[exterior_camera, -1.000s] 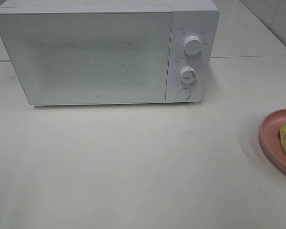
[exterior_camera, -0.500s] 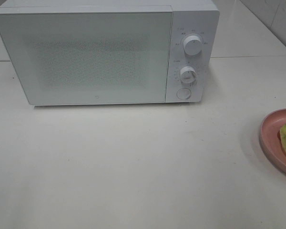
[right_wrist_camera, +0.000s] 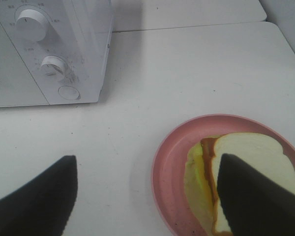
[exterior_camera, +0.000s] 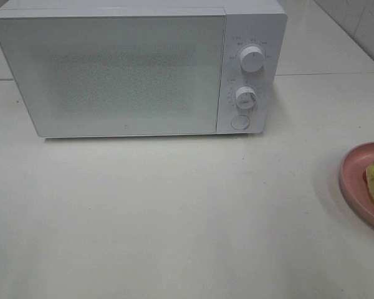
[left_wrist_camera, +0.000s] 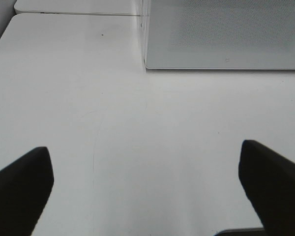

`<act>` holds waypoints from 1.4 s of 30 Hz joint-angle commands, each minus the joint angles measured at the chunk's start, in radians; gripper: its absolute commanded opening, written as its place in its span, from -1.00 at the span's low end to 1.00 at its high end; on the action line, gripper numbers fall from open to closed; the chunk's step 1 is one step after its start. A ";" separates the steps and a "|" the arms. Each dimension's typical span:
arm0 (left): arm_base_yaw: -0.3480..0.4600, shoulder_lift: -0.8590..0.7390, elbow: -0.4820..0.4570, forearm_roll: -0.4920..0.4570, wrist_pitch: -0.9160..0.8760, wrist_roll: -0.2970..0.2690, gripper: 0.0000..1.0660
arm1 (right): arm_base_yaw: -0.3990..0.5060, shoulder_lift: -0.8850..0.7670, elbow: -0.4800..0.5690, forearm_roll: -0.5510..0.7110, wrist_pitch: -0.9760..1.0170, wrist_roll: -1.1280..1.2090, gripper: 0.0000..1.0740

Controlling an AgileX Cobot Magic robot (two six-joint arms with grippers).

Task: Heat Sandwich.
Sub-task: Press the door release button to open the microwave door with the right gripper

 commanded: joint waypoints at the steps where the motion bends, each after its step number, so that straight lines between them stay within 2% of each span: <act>1: -0.003 -0.020 0.003 -0.011 -0.006 0.001 0.82 | -0.007 0.056 0.023 0.000 -0.112 -0.001 0.41; 14: -0.003 -0.020 0.003 -0.011 -0.006 0.001 0.82 | -0.007 0.334 0.028 0.000 -0.423 -0.001 0.41; 26: -0.003 -0.020 0.003 -0.011 -0.006 0.001 0.82 | -0.007 0.650 0.028 -0.002 -0.861 -0.001 0.41; 34: -0.003 -0.020 0.003 -0.011 -0.006 0.001 0.82 | -0.006 0.768 0.029 0.014 -1.051 -0.070 0.41; 39: -0.003 -0.020 0.003 -0.011 -0.006 0.001 0.82 | 0.077 0.812 0.042 0.136 -1.139 -0.216 0.41; 40: -0.003 -0.020 0.003 -0.011 -0.006 0.001 0.82 | 0.130 0.831 0.061 0.192 -1.208 -0.256 0.41; 42: -0.003 -0.020 0.003 -0.011 -0.006 0.001 0.82 | 0.176 0.855 0.081 0.248 -1.258 -0.282 0.41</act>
